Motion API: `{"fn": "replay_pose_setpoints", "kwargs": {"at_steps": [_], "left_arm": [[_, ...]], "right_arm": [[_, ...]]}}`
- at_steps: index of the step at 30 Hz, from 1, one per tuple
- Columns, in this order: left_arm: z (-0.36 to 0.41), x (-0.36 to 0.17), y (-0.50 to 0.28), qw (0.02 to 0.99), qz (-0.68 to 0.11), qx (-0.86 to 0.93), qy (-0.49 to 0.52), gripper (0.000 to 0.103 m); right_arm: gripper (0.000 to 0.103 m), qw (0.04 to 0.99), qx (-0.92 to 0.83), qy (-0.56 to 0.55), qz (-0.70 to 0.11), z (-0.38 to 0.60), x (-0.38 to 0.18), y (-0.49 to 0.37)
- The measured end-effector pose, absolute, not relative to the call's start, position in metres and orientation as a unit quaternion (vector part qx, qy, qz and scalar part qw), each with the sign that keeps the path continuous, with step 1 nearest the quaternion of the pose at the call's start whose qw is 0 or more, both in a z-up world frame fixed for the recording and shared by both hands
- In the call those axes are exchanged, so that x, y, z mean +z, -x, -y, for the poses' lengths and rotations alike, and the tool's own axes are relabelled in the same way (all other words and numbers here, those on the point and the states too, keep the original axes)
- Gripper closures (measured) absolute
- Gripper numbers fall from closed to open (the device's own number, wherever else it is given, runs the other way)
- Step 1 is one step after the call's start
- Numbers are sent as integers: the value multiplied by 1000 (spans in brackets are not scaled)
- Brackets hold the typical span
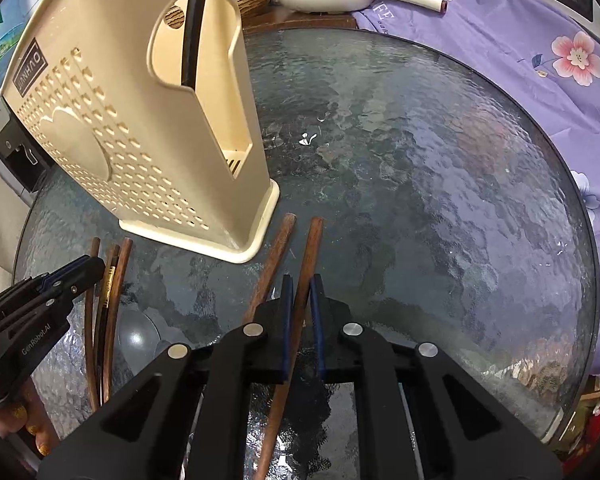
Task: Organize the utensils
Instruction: 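Close left tool on wooden chopsticks while right tool grasps a wooden chopstick, then lift wooden chopsticks with left tool while right tool carries its chopstick toward holder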
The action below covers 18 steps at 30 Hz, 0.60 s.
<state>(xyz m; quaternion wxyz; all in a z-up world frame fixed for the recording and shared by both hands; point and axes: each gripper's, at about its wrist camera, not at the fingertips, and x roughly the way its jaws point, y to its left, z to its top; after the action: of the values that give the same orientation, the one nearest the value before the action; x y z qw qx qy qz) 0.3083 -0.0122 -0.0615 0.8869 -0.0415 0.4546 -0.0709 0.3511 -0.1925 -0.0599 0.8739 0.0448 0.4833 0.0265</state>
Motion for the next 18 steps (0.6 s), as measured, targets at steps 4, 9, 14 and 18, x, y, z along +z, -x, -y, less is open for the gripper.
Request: {"fn": "replay_pose_setpoints", "kwargs": {"at_steps": [4,9,14,18], "left_arm": [[9,-62,-313,886,-456,-69,44,92],[7,-62,-314,886,-456,-69,51,96],[4,-62,-316,886,-456,-69,55,96],[0,-62,-318,885,-456,-70,63,96]], "right_arm": [[96,874,26,-57,-482,194,-61,-353],[96,874,28,-72,-480,200,-64,-355],[96,873,34,-99,-476,209,-68,-357],[96,873,46,-124,-470,219,-68,-356]]}}
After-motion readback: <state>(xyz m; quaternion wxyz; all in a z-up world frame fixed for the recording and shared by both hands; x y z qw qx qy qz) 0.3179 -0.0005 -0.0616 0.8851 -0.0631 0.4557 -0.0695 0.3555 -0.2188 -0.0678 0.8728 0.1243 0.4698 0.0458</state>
